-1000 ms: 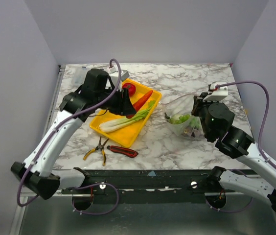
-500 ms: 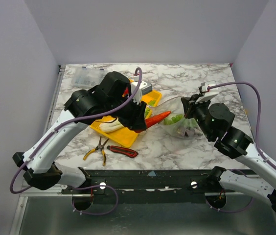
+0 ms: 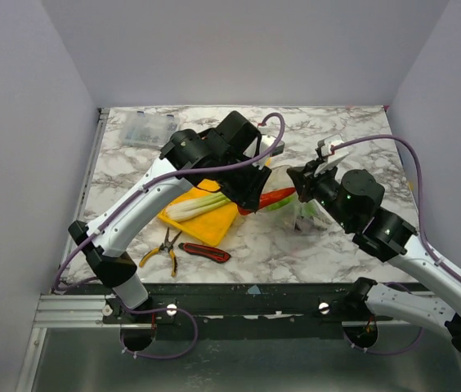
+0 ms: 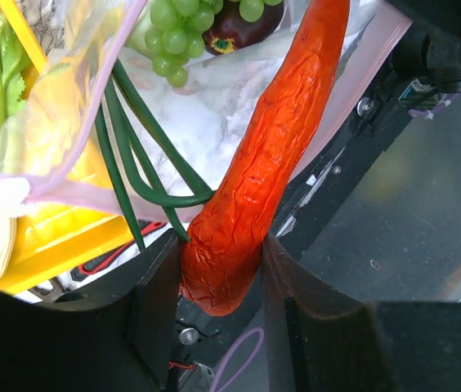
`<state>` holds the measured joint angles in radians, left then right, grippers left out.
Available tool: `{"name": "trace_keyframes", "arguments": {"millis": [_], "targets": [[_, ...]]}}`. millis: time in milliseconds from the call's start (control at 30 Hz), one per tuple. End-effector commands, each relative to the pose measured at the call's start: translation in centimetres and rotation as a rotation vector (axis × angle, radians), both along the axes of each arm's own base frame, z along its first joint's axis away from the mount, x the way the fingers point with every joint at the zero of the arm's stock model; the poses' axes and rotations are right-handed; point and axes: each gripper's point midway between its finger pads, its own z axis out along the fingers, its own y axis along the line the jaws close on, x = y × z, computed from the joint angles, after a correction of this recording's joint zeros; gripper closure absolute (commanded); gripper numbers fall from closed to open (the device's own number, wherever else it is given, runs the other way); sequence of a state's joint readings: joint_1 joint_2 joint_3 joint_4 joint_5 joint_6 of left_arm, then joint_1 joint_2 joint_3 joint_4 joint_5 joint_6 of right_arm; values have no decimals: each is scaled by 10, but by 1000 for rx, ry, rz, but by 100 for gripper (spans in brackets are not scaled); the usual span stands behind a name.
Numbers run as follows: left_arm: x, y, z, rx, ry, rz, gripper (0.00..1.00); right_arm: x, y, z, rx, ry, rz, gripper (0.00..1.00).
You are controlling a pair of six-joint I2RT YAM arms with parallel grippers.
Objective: Place the food in the zip-top bag and seal the zipper
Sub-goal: Place the fake vegetable in the zipper food storage bag, then pick up the fake vegetable from the bin.
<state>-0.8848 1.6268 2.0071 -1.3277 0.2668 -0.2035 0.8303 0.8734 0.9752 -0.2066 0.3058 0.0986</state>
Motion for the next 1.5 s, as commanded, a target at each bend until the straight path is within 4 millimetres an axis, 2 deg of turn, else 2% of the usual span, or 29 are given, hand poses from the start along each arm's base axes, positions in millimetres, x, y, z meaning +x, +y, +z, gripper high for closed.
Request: {"name": "trace_keyframes", "arguments": {"millis": [0, 200, 367, 500, 600, 667, 833, 1100, 1200, 1267, 1333, 1400, 1467], "targets": [[8, -2, 6, 31, -61, 4, 96, -4, 16, 22, 11, -48, 92, 99], [25, -8, 16, 60, -178, 4, 87, -8, 29, 13, -16, -32, 166, 99], [28, -17, 15, 58, -200, -32, 73, -4, 29, 9, -15, -18, 144, 100], [42, -11, 13, 90, -260, 24, 52, 4, 16, 5, 7, 0, 47, 100], [56, -3, 21, 90, -348, 91, 34, 4, 4, 8, 51, 1, -14, 100], [60, -2, 29, 64, -385, 107, 28, 2, -2, 12, 81, -3, -37, 100], [67, 6, 52, 16, -464, 166, 24, -1, -10, 17, 108, 0, -63, 100], [64, 29, 94, -212, -543, 284, 20, 1, -28, 15, 119, 14, -155, 100], [67, 43, 92, -271, -546, 350, 20, 1, -43, 19, 187, 17, -231, 99], [67, 53, 87, -320, -517, 403, 20, -1, -56, 15, 292, 46, -307, 100], [65, 59, 77, -393, -453, 436, 20, -5, -58, 9, 384, 52, -313, 99], [66, 63, 64, -465, -372, 461, 19, -6, -61, 2, 404, 51, -322, 99], [67, 67, 46, -504, -277, 477, 19, -5, -84, 0, 400, 69, -446, 100]]}}
